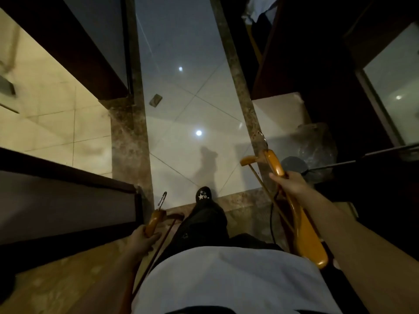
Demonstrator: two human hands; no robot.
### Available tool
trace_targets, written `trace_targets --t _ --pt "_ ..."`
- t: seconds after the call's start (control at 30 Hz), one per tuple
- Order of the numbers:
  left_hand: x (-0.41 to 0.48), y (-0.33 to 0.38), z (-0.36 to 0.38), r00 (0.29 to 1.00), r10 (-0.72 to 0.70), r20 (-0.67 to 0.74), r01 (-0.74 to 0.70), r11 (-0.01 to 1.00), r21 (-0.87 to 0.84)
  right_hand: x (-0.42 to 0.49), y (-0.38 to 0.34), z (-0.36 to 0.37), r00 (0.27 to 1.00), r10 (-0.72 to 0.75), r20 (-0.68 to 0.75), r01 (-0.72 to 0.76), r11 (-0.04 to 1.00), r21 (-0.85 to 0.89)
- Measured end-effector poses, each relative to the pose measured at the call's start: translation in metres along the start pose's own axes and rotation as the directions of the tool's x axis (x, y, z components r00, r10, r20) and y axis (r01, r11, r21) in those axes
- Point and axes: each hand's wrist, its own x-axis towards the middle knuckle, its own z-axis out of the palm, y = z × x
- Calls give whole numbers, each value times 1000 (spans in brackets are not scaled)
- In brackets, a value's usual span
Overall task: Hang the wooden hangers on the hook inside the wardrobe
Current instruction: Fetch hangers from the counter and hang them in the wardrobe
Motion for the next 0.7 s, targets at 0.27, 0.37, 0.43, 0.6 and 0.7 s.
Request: trace_targets --t 0.27,0.37,0.43,0.6,0.7 --pt "91 115 -83 996 83 13 -84 995 46 47 -66 11 992 126 -9 -126 992 -3" --pt "115 165 -105 989 150 0 -150 986 78 54 -70 12 981 193 -27 -193 981 8" --pt "130 200 -120 979 205 -15 -203 975 87 59 -72 10 974 224 -35 -223 974 32" --pt "165 275 -150 946 320 -47 -321 947 -9 88 -92 4 956 291 -45 -290 957 32" --pt "186 301 -163 946 320 -57 -322 947 -17 116 -128 2 938 345 -38 -343 938 45"
